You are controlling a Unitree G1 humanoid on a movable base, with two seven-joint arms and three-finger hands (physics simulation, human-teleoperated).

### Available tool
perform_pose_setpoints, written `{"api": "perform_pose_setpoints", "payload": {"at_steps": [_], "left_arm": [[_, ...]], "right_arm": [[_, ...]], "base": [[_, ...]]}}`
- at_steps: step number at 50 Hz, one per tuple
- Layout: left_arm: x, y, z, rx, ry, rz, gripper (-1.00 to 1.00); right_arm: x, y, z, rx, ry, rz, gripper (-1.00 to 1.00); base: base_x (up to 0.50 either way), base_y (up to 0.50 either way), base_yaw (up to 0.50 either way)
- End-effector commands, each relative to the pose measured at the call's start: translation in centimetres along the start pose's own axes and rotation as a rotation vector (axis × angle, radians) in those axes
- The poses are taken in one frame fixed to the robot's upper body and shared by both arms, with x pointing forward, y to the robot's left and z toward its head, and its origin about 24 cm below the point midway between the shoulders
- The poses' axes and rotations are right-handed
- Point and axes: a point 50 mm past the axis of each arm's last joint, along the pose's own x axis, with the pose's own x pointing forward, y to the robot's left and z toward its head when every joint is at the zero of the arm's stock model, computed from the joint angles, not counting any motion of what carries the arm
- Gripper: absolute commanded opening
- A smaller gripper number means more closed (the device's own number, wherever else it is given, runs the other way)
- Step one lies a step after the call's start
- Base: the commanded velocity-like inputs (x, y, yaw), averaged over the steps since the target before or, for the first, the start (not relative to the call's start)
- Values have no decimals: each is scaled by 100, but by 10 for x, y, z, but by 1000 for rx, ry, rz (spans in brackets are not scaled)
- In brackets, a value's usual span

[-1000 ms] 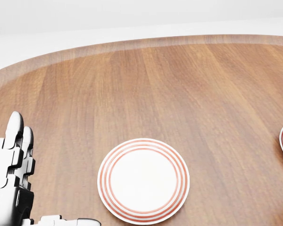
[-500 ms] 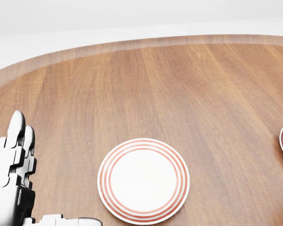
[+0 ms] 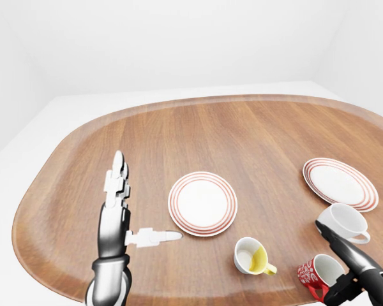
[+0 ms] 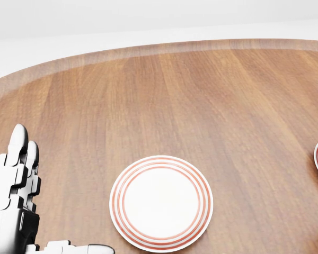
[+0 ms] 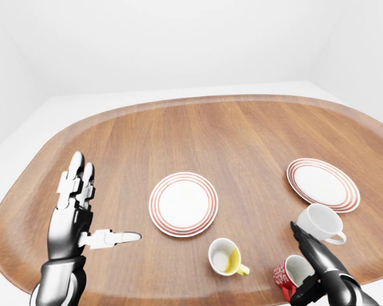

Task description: Put the red mug on the left plate.

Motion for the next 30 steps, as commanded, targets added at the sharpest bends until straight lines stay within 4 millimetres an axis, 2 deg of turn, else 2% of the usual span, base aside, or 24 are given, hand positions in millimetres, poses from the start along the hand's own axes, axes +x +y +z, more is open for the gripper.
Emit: {"api": "perform_pose_setpoints", "payload": {"at_steps": [1,14,25,30], "left_arm": [[0,0,-1,-1,2,0,100],[1,-1,-2,0,2,-3,100],[2,-2,-1,0,-1,-4,100],[2,-2,-1,0,-1,-6,100]], "right_arm": [[2,1,0,-4,-2,12,100],[5,1,-3,2,4,26,100],[16,12,-14,21,36,91,100],[16,8,-18,36,34,86,100]], "base": [[0,0,0],[0,0,0],[0,0,0],[0,0,0]]}}
